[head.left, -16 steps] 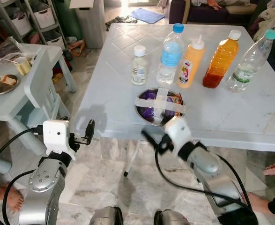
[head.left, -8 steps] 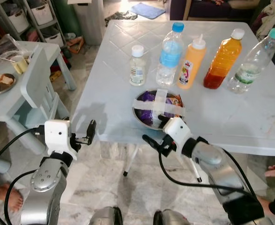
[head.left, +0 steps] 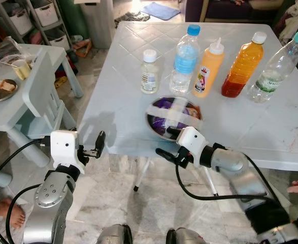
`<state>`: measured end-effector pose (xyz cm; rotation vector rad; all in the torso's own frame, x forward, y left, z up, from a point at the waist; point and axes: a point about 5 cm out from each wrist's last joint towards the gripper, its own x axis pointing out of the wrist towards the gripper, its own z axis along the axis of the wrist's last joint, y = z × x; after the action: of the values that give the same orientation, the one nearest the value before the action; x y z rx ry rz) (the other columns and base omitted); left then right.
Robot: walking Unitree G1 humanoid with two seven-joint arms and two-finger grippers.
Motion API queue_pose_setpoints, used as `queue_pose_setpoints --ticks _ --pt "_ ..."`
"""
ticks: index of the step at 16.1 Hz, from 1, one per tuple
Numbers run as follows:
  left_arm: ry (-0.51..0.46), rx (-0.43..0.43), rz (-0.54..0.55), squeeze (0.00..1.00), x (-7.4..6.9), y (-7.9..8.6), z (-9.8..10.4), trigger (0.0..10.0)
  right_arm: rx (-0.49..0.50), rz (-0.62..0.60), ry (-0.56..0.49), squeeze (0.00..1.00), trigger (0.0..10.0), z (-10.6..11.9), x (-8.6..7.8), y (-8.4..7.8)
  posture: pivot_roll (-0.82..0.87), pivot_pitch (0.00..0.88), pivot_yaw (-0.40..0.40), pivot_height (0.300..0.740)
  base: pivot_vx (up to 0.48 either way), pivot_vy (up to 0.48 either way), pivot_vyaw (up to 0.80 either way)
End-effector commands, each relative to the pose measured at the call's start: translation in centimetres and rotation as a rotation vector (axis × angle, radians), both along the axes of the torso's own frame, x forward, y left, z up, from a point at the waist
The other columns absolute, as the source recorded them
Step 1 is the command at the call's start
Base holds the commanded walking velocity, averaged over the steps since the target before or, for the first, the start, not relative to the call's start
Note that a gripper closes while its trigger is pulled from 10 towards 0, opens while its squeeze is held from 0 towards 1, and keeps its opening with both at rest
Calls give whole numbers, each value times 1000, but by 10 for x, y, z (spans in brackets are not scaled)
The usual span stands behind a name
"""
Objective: Restocking fridge
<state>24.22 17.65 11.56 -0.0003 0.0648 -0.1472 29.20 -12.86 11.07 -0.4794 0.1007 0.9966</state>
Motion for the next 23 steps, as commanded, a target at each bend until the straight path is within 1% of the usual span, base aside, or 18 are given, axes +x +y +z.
queue_pose_setpoints --ticks 1,2,3,4,8,9,10,12,16,18,21,23 --pt "25 14 -1 0 0 1 -4 10000 -35 34 35 0 0 -4 1 -1 -21 110 53 740 0 0 0" --pt "31 16 -3 0 0 1 -5 10000 -44 41 35 0 0 -3 2 -2 -21 110 53 740 0 0 0" --pt "42 24 -9 0 0 0 -6 10000 -60 51 30 0 5569 0 5 -4 -22 110 53 740 0 0 0" --pt "51 29 -13 0 0 0 -7 10000 -70 60 27 0 10000 2 9 -6 -22 110 53 740 0 0 0" --pt "66 32 -21 0 -1 -2 -10 10000 -107 61 40 0 10000 6 20 -14 -20 109 51 740 0 0 0" --pt "75 35 -27 0 -2 -3 -12 10000 -118 77 39 0 4275 8 22 -13 -23 109 53 740 0 0 0" --pt "80 37 -33 0 -2 -4 -13 10000 -113 85 45 0 0 9 23 -14 -23 109 53 740 0 0 0" --pt "83 38 -37 0 -3 -5 -13 10000 -116 102 70 0 0 7 23 -16 -21 105 53 740 0 0 0" --pt "89 42 -43 0 -2 -5 -14 10000 -122 143 110 0 0 2 17 -18 -24 106 53 740 0 0 0" --pt "94 46 -47 0 -1 -6 -15 10000 -132 173 106 0 0 1 15 -17 -21 108 53 740 0 0 0" --pt "98 55 -55 0 1 -6 -15 10000 -126 185 96 0 0 5 16 -15 -15 110 54 740 0 0 0" --pt "103 60 -56 0 -1 -5 -15 10000 -133 201 71 0 0 8 17 -13 -14 115 57 740 0 0 0"
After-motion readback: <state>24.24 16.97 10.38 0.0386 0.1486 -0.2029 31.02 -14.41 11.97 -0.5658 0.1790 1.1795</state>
